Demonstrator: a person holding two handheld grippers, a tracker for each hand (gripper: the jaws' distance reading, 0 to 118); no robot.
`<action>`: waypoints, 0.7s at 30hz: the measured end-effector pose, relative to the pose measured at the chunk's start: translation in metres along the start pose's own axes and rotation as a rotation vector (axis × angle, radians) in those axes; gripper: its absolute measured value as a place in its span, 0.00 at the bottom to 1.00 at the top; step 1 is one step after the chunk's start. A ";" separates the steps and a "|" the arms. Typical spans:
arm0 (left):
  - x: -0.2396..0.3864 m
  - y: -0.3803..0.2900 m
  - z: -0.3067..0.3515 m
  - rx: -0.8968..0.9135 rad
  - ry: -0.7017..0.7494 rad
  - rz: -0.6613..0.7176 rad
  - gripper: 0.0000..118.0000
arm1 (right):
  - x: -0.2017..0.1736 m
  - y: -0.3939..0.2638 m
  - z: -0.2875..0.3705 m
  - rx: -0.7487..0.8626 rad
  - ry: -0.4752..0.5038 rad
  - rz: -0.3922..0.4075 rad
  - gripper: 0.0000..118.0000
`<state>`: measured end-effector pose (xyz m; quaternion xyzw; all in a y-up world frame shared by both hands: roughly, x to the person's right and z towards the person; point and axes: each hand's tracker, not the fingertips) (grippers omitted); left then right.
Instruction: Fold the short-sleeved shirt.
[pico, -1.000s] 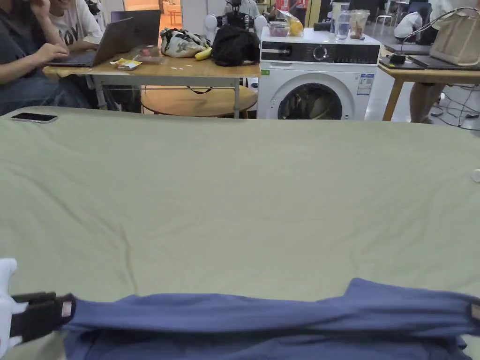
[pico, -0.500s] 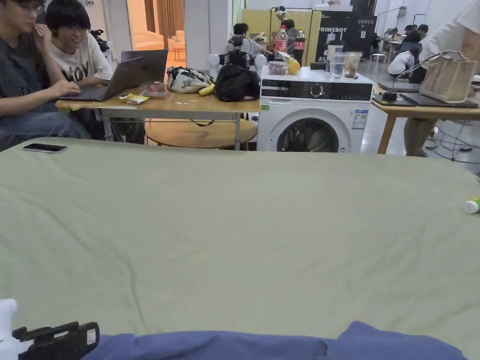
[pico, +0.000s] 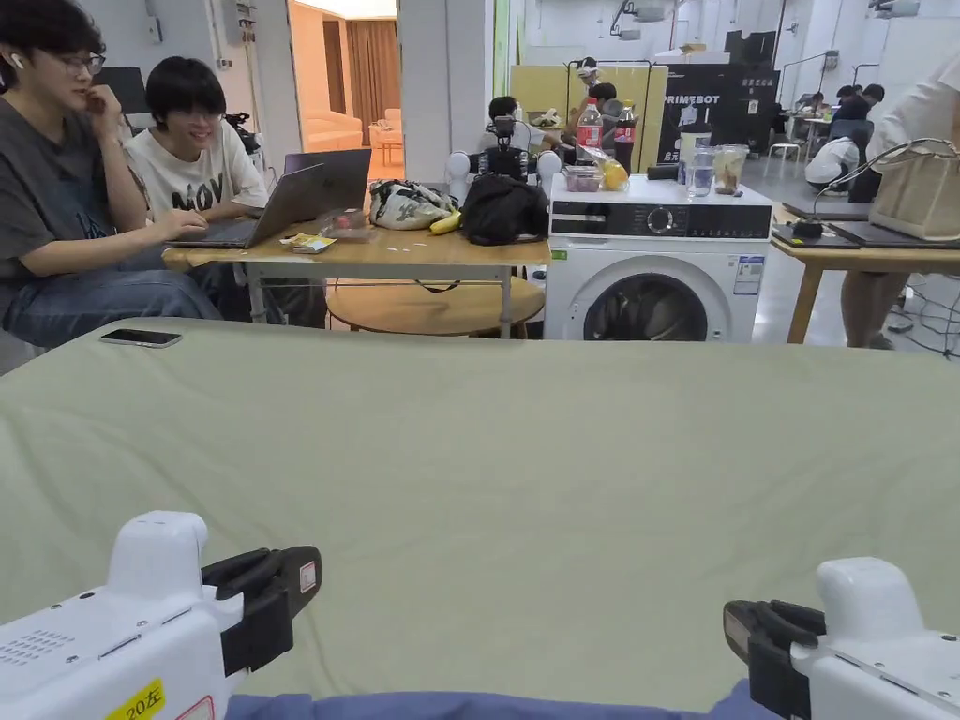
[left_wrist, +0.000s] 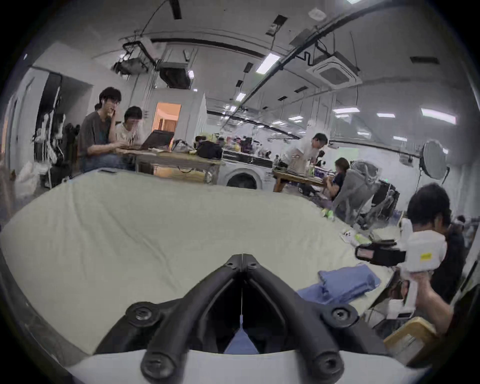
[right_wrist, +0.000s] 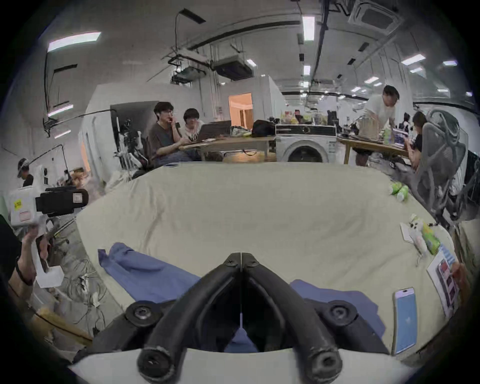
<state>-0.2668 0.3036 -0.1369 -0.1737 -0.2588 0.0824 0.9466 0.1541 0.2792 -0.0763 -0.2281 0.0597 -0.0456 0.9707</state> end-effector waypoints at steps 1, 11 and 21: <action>-0.003 -0.001 0.002 0.001 -0.003 0.017 0.00 | -0.001 -0.001 -0.002 -0.004 0.004 -0.008 0.00; -0.119 -0.039 0.000 -0.259 -0.029 0.493 0.77 | 0.013 -0.017 0.005 -0.010 0.013 -0.064 0.00; -0.192 -0.122 -0.040 -0.212 -0.073 0.929 0.66 | 0.028 -0.034 0.007 -0.068 -0.002 -0.126 0.00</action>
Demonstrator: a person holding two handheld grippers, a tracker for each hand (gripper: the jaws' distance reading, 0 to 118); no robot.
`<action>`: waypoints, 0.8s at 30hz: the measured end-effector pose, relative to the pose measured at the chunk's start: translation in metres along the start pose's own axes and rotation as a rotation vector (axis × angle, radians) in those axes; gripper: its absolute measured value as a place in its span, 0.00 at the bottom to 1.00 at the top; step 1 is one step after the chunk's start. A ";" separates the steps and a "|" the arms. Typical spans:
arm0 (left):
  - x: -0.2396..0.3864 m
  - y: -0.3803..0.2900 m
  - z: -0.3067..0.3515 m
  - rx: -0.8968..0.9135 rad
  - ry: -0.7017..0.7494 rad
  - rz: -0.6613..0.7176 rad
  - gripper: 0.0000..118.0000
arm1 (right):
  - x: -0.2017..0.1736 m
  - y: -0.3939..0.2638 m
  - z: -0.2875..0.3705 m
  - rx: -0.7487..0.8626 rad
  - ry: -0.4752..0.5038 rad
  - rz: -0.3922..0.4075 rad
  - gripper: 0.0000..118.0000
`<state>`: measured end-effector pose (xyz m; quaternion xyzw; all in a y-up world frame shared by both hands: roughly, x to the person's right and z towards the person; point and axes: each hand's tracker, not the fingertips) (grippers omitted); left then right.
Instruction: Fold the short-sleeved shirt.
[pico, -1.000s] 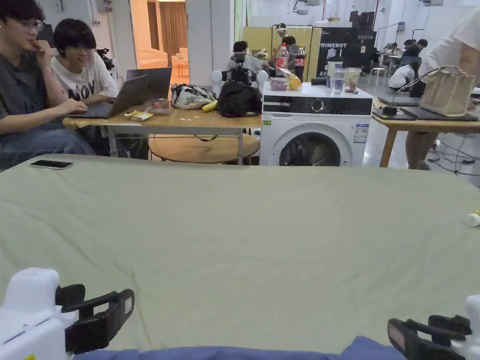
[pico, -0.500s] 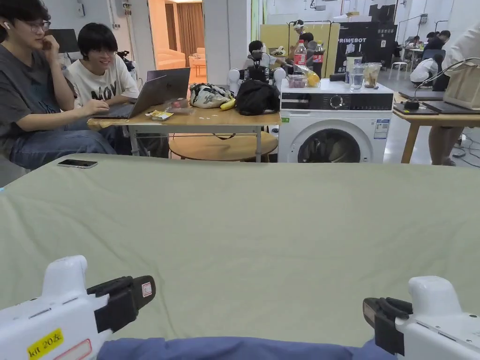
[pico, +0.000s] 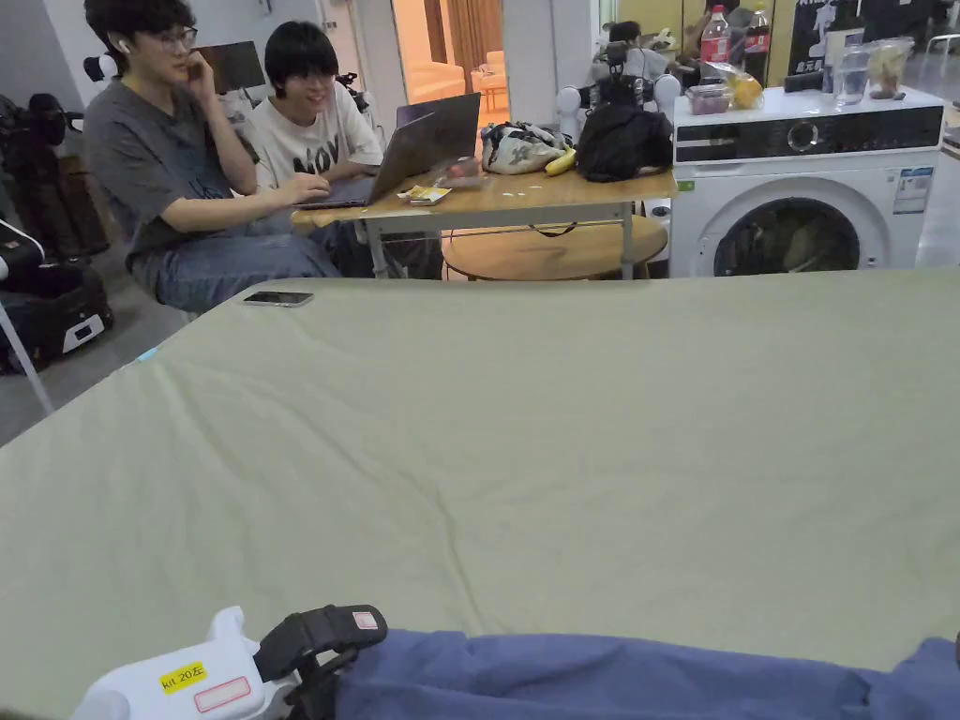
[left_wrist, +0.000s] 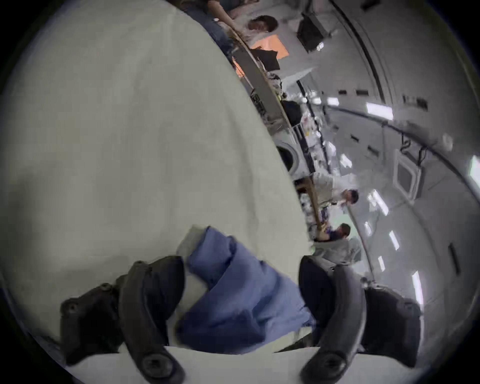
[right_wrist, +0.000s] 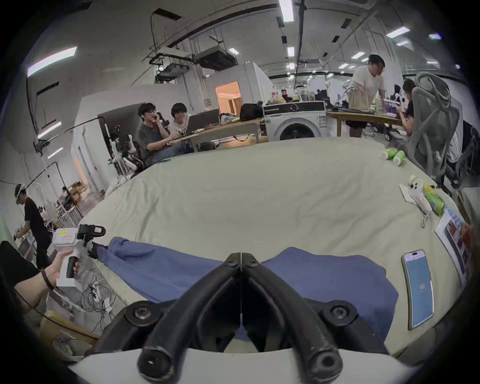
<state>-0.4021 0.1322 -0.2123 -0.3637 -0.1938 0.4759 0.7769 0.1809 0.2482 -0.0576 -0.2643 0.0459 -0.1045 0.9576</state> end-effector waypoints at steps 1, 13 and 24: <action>0.003 0.001 -0.006 -0.003 -0.008 0.024 0.46 | 0.001 0.000 0.000 -0.003 -0.003 -0.003 0.00; 0.034 0.017 0.016 0.122 -0.019 -0.042 0.06 | -0.004 -0.003 -0.006 -0.032 0.014 0.004 0.00; 0.160 -0.016 0.017 0.089 0.131 -0.512 0.06 | -0.012 0.002 -0.030 0.027 0.074 -0.096 0.00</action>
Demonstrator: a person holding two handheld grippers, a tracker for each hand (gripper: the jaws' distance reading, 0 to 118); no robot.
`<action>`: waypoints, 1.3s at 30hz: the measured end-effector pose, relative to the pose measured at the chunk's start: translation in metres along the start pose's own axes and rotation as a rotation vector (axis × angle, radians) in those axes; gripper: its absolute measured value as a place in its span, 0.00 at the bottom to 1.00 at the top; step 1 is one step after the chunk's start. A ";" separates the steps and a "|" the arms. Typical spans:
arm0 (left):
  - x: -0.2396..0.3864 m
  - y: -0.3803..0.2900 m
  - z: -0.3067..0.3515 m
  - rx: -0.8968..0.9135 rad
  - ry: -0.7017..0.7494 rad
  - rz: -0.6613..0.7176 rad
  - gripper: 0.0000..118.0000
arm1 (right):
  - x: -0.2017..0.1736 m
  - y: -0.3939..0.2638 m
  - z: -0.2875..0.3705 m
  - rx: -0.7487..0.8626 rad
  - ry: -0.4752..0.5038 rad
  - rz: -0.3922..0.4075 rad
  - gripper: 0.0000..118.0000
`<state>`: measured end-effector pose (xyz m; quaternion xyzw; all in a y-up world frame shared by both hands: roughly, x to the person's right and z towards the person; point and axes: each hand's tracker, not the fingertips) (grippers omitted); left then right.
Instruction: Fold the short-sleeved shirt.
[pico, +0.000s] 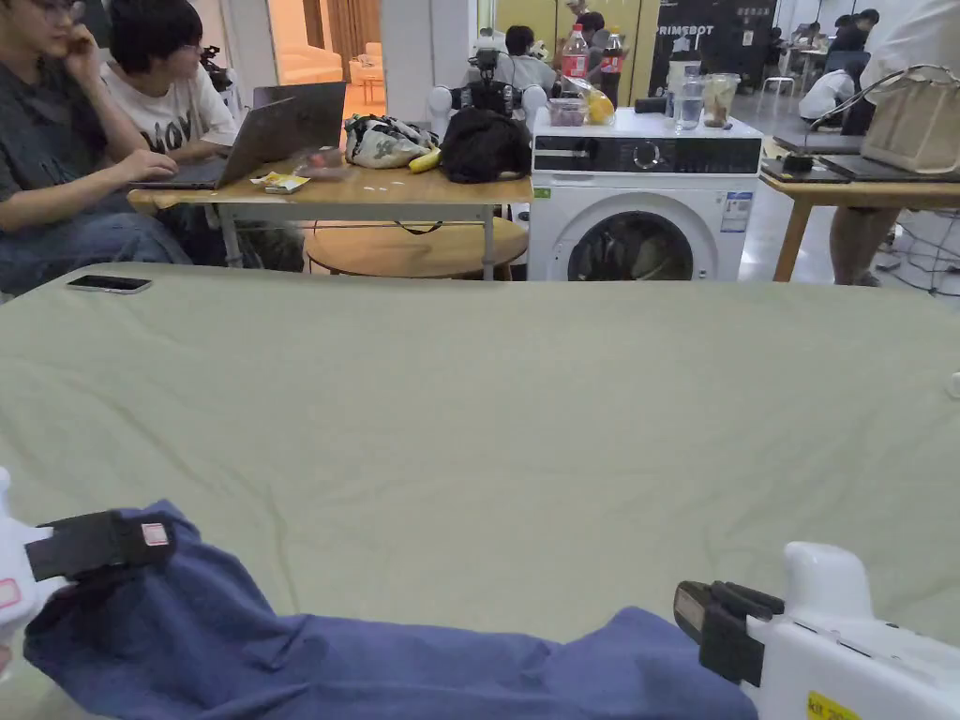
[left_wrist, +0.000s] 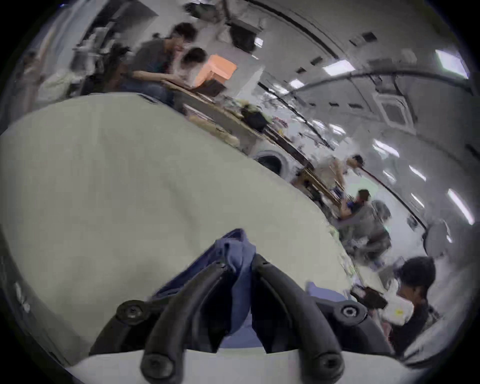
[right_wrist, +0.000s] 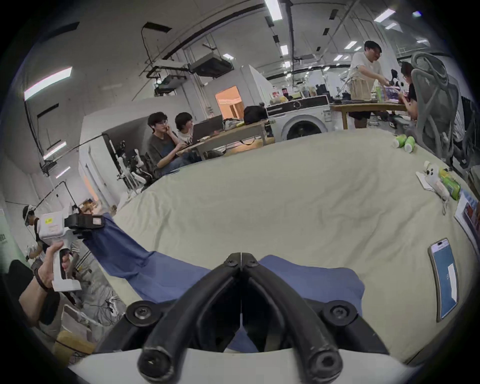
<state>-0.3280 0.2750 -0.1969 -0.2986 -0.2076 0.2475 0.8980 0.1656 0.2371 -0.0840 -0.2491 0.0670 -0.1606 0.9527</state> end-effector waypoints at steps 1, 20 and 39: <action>0.020 -0.013 -0.018 -0.050 -0.055 -0.014 0.06 | -0.002 0.000 0.002 -0.001 0.006 0.003 0.00; 0.070 -0.072 -0.116 -0.251 -0.239 -0.025 0.00 | 0.028 -0.043 0.041 -0.033 -0.015 -0.050 0.00; 0.027 -0.065 -0.091 -0.252 -0.221 0.076 0.70 | 0.015 -0.038 0.028 -0.071 0.001 -0.017 0.00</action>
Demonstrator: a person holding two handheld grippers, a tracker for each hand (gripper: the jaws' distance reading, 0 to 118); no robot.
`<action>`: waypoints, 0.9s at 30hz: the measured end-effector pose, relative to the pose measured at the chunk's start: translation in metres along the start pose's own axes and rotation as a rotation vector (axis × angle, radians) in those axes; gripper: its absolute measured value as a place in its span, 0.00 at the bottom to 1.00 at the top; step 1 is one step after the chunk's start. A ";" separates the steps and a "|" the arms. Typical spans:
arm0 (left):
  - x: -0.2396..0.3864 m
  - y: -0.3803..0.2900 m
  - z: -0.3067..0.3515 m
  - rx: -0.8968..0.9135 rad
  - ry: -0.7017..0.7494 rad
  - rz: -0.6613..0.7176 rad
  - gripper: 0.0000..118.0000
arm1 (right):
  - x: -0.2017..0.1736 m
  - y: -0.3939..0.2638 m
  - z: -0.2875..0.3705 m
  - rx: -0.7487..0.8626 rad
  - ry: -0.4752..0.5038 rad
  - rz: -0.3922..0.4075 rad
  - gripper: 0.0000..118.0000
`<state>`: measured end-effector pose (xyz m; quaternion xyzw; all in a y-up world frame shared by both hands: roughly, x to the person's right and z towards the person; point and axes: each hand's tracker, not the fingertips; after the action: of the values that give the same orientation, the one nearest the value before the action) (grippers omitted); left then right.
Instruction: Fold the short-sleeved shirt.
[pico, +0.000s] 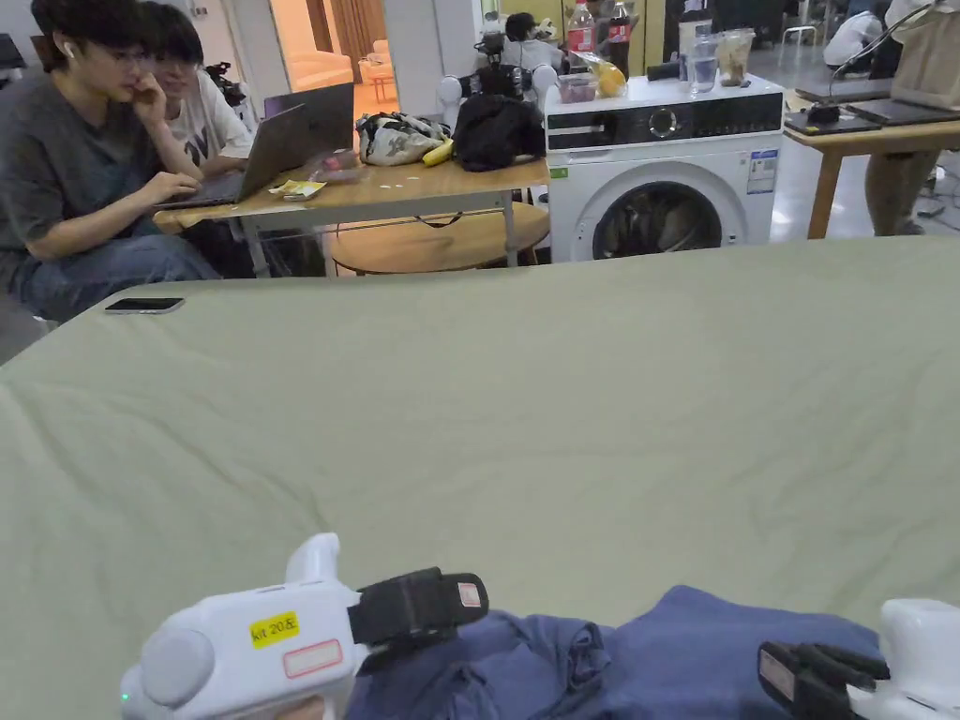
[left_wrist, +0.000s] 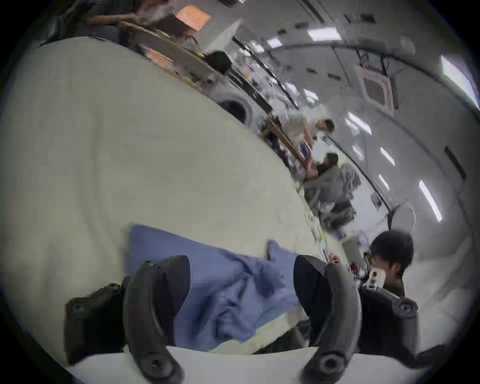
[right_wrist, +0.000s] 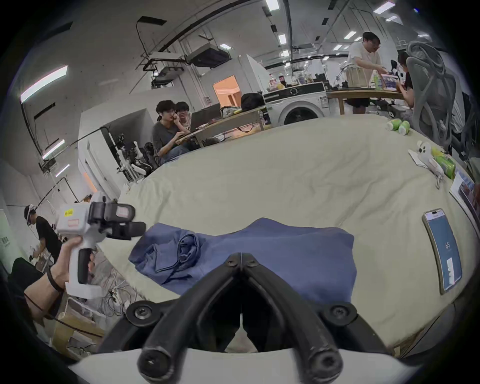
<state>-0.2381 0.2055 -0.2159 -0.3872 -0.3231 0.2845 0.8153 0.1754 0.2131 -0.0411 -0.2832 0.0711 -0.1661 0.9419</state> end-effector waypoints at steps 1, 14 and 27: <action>-0.011 0.006 0.014 0.035 0.021 0.034 0.70 | -0.003 0.001 -0.002 -0.001 0.003 0.008 0.00; -0.072 -0.030 -0.034 -0.029 0.021 0.368 0.14 | -0.024 0.011 -0.015 0.008 -0.013 0.074 0.00; 0.044 0.029 0.061 0.227 0.222 -0.159 0.06 | -0.003 0.010 -0.006 0.021 -0.113 0.079 0.00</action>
<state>-0.2621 0.2801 -0.1956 -0.2949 -0.2265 0.2093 0.9044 0.1742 0.2189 -0.0510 -0.2793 0.0271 -0.1130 0.9531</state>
